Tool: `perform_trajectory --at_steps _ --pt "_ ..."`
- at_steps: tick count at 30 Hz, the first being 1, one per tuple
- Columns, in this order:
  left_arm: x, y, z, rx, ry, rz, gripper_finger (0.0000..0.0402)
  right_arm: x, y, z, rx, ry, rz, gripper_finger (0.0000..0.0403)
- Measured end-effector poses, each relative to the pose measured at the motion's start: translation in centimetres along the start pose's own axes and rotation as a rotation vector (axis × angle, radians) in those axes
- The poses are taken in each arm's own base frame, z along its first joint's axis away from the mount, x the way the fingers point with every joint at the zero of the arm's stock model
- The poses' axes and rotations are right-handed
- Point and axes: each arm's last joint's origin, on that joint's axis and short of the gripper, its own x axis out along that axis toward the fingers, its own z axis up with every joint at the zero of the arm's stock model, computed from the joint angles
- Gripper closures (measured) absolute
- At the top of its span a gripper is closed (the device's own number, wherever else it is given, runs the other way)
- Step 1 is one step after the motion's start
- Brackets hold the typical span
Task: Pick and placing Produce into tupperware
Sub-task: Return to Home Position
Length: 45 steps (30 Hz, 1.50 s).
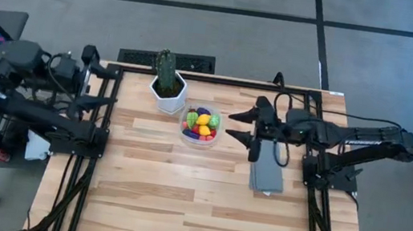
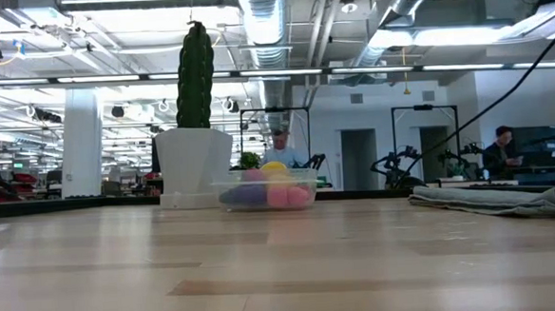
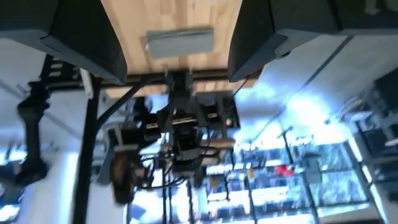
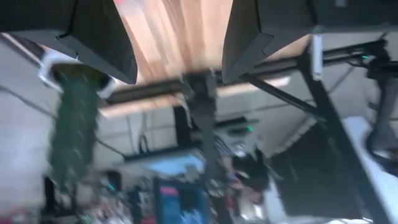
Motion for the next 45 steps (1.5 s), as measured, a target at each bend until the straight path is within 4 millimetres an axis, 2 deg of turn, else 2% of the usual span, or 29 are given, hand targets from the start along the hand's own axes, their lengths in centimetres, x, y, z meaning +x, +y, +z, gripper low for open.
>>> perform_trajectory --at_steps 8,16,23,26,34,37,45 --pt "-1.9 -0.5 -6.0 -0.057 -0.176 -0.039 0.0129 0.1 -0.8 0.8 -0.006 -0.063 0.066 0.0143" --pt "-2.3 -0.9 -11.8 -0.111 -0.295 -0.032 0.0129 0.1 -0.8 0.8 -0.004 -0.156 0.087 0.0143" --pt "-3.0 -1.1 -15.7 -0.169 -0.396 -0.035 0.0129 0.1 -0.7 0.7 -0.010 -0.180 0.104 0.0143" --pt "-3.3 -1.2 -16.9 -0.189 -0.425 -0.038 0.0129 0.1 -0.7 0.8 -0.006 -0.183 0.110 0.0143" --pt "-1.9 -1.3 -18.3 -0.202 -0.433 0.000 0.0129 0.1 -0.7 1.0 -0.002 -0.209 0.113 0.0143" --pt "-1.6 -1.3 -18.4 -0.184 -0.531 0.007 0.0129 0.1 -0.7 1.0 0.007 -0.208 0.114 0.0143" --pt "0.1 -1.7 -20.9 -0.181 -0.576 -0.014 0.0129 0.1 -0.7 0.8 0.007 -0.189 0.113 0.0143"
